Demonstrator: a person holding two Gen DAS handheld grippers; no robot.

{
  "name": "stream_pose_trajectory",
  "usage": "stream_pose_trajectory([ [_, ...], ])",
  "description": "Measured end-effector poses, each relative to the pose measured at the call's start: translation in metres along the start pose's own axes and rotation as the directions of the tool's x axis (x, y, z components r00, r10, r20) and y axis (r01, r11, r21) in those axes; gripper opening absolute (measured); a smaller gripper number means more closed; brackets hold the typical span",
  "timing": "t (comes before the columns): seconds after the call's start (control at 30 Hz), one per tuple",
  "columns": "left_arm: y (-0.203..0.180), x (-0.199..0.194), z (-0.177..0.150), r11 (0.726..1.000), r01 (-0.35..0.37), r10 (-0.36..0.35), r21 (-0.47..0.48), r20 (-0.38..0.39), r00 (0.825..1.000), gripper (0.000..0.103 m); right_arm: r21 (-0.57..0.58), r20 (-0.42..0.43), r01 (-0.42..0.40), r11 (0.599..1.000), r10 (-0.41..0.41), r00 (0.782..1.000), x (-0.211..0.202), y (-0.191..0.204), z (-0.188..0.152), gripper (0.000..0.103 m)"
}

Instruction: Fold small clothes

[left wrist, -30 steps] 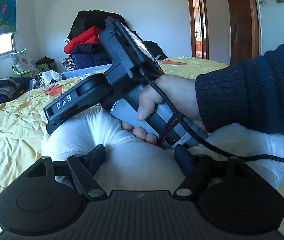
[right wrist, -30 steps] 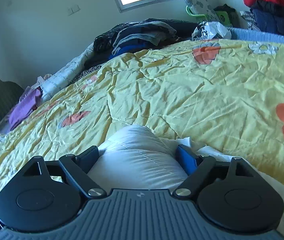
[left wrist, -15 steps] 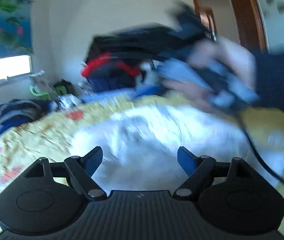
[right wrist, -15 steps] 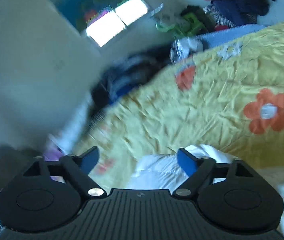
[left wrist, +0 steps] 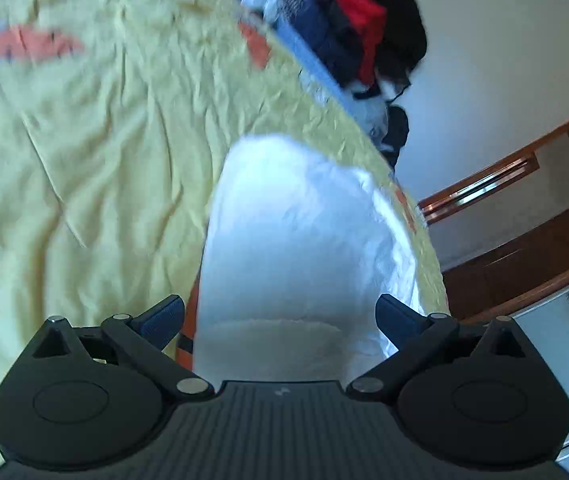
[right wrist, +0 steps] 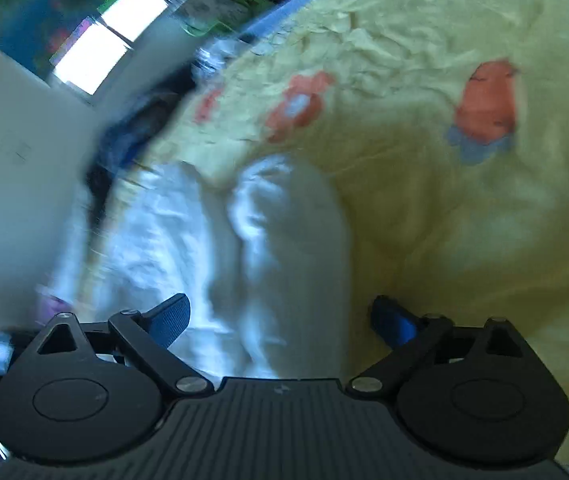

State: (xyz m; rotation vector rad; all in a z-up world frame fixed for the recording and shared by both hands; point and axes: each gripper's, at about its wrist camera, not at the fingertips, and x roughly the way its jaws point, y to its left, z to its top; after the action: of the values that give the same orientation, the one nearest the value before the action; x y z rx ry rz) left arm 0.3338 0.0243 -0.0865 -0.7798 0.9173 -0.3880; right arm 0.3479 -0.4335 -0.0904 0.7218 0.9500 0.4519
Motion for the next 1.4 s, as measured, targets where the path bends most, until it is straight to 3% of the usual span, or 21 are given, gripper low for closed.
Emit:
stream_pose_trajectory([
  [0.03, 0.001, 0.010, -0.004, 1.000, -0.029, 0.028, -0.008, -0.026, 0.999, 0.092, 0.042, -0.008, -0.041, 0.998, 0.042, 0.999, 0.004, -0.003, -0.002, 0.089],
  [0.13, -0.010, 0.018, -0.011, 0.997, -0.048, 0.049, 0.054, -0.010, 0.999, 0.074, 0.043, -0.041, -0.060, 0.997, 0.062, 0.997, 0.022, -0.002, -0.008, 0.045],
  [0.27, -0.017, 0.011, -0.009, 0.994, -0.070, 0.069, 0.083, 0.005, 0.998, 0.062, 0.057, -0.037, -0.095, 0.994, 0.097, 0.995, 0.032, 0.001, -0.012, 0.038],
  [0.47, -0.008, -0.034, 0.018, 0.981, -0.154, 0.140, 0.118, 0.122, 0.983, 0.062, 0.000, -0.089, -0.193, 0.981, 0.192, 0.977, 0.074, 0.035, -0.008, 0.036],
  [0.57, 0.011, -0.033, 0.027, 0.973, -0.215, 0.201, 0.087, 0.141, 0.969, 0.072, -0.013, -0.088, -0.203, 0.979, 0.201, 0.976, 0.103, 0.051, -0.003, 0.036],
  [0.6, 0.017, -0.035, 0.027, 0.971, -0.229, 0.217, 0.066, 0.149, 0.965, 0.078, -0.014, -0.084, -0.196, 0.981, 0.194, 0.977, 0.110, 0.053, 0.000, 0.038],
  [0.67, 0.023, -0.045, 0.022, 0.981, -0.193, 0.189, 0.012, 0.152, 0.970, 0.077, 0.016, -0.086, -0.185, 0.983, 0.186, 0.979, 0.116, 0.049, 0.001, 0.052],
  [0.7, 0.022, -0.057, 0.017, 0.985, -0.175, 0.173, -0.004, 0.168, 0.971, 0.077, 0.027, -0.080, -0.191, 0.981, 0.192, 0.978, 0.111, 0.049, -0.002, 0.054],
  [0.77, 0.016, -0.088, 0.002, 0.986, -0.166, 0.159, 0.004, 0.259, 0.953, 0.077, 0.036, -0.067, -0.176, 0.984, 0.178, 0.982, 0.094, 0.047, -0.005, 0.066],
  [0.83, 0.007, -0.119, -0.020, 0.976, -0.209, 0.170, 0.066, 0.375, 0.911, 0.077, 0.048, -0.006, -0.164, 0.985, 0.164, 0.986, 0.066, 0.042, -0.011, 0.068],
  [0.9, -0.005, -0.141, -0.052, 0.925, -0.346, 0.235, 0.156, 0.480, 0.845, 0.077, 0.034, 0.092, -0.151, 0.988, 0.148, 0.985, 0.029, 0.039, -0.022, 0.068],
  [0.97, -0.021, -0.149, -0.087, 0.820, -0.503, 0.285, 0.275, 0.566, 0.774, 0.077, 0.020, 0.178, -0.151, 0.988, 0.145, 0.973, -0.003, 0.042, -0.035, 0.069],
  [1.0, -0.027, -0.150, -0.108, 0.757, -0.557, 0.279, 0.342, 0.602, 0.749, 0.077, 0.000, 0.203, -0.156, 0.988, 0.153, 0.967, -0.012, 0.049, -0.040, 0.070],
  [1.03, -0.034, -0.148, -0.128, 0.685, -0.597, 0.265, 0.418, 0.620, 0.738, 0.077, -0.028, 0.215, -0.160, 0.987, 0.162, 0.963, -0.020, 0.055, -0.045, 0.072],
  [1.07, -0.038, -0.144, -0.145, 0.623, -0.612, 0.250, 0.487, 0.617, 0.746, 0.077, -0.065, 0.213, -0.164, 0.984, 0.174, 0.961, -0.026, 0.066, -0.051, 0.075],
  [1.1, -0.040, -0.139, -0.158, 0.580, -0.604, 0.242, 0.547, 0.593, 0.768, 0.077, -0.110, 0.200, -0.174, 0.979, 0.193, 0.961, -0.029, 0.078, -0.055, 0.076],
  [1.13, -0.041, -0.133, -0.167, 0.553, -0.588, 0.245, 0.590, 0.560, 0.792, 0.078, -0.157, 0.177, -0.189, 0.969, 0.216, 0.960, -0.024, 0.092, -0.058, 0.082],
  [1.17, -0.039, -0.126, -0.171, 0.539, -0.587, 0.263, 0.604, 0.542, 0.798, 0.078, -0.200, 0.145, -0.204, 0.958, 0.235, 0.961, -0.020, 0.106, -0.062, 0.090],
  [1.23, -0.038, -0.115, -0.173, 0.528, -0.595, 0.302, 0.606, 0.520, 0.799, 0.078, -0.275, 0.082, -0.236, 0.932, 0.267, 0.960, -0.004, 0.130, -0.066, 0.093],
  [1.3, -0.038, -0.108, -0.168, 0.525, -0.611, 0.331, 0.593, 0.519, 0.788, 0.078, -0.323, 0.057, -0.214, 0.922, 0.244, 0.968, 0.010, 0.147, -0.069, 0.094],
  [1.4, -0.036, -0.111, -0.164, 0.560, -0.532, 0.295, 0.635, 0.447, 0.844, 0.077, -0.337, 0.017, -0.188, 0.923, 0.205, 0.979, 0.035, 0.152, -0.071, 0.093],
])
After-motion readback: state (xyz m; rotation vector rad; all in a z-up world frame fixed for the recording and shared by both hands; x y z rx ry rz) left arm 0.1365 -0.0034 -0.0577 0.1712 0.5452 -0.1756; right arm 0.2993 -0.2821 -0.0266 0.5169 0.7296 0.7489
